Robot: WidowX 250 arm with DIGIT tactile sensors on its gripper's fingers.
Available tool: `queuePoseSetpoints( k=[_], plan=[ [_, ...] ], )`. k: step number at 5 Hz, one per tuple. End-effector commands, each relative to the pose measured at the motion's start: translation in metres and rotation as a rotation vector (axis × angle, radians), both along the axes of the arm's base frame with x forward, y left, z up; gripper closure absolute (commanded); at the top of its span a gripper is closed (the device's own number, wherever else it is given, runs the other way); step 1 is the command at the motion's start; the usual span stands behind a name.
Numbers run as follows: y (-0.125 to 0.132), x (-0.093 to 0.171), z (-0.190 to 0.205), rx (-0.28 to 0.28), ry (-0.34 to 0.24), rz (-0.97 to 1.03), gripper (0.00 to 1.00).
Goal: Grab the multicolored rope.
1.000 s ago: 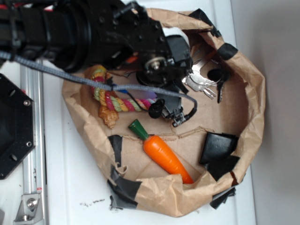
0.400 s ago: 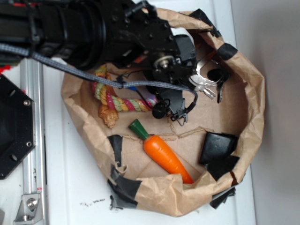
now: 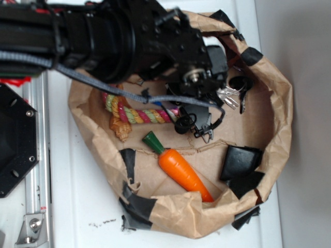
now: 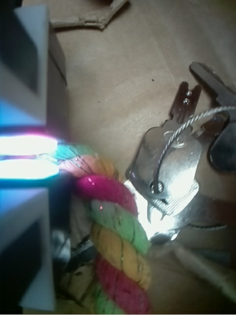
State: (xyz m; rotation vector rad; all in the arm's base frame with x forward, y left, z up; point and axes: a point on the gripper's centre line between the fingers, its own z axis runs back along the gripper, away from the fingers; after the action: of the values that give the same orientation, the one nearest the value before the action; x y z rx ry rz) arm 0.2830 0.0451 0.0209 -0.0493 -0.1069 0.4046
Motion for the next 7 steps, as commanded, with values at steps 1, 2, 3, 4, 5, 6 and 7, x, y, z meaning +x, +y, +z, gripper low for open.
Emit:
queuePoseSetpoints(
  k=[1,2,3,4,5,6,7],
  plan=[
    [0.010,-0.018,0.043,0.050,-0.096,0.051,0.00],
    [0.012,-0.017,0.041,-0.014,-0.088,0.088,0.00],
    [0.014,-0.009,0.014,-0.025,-0.061,0.107,0.00],
    [0.009,0.007,-0.016,-0.096,0.017,0.096,0.00],
    [0.011,0.008,-0.023,-0.149,0.033,0.111,0.00],
    [0.010,0.007,-0.022,-0.135,0.032,0.096,0.00],
    [0.010,0.007,-0.023,-0.135,0.045,0.111,0.00]
  ],
)
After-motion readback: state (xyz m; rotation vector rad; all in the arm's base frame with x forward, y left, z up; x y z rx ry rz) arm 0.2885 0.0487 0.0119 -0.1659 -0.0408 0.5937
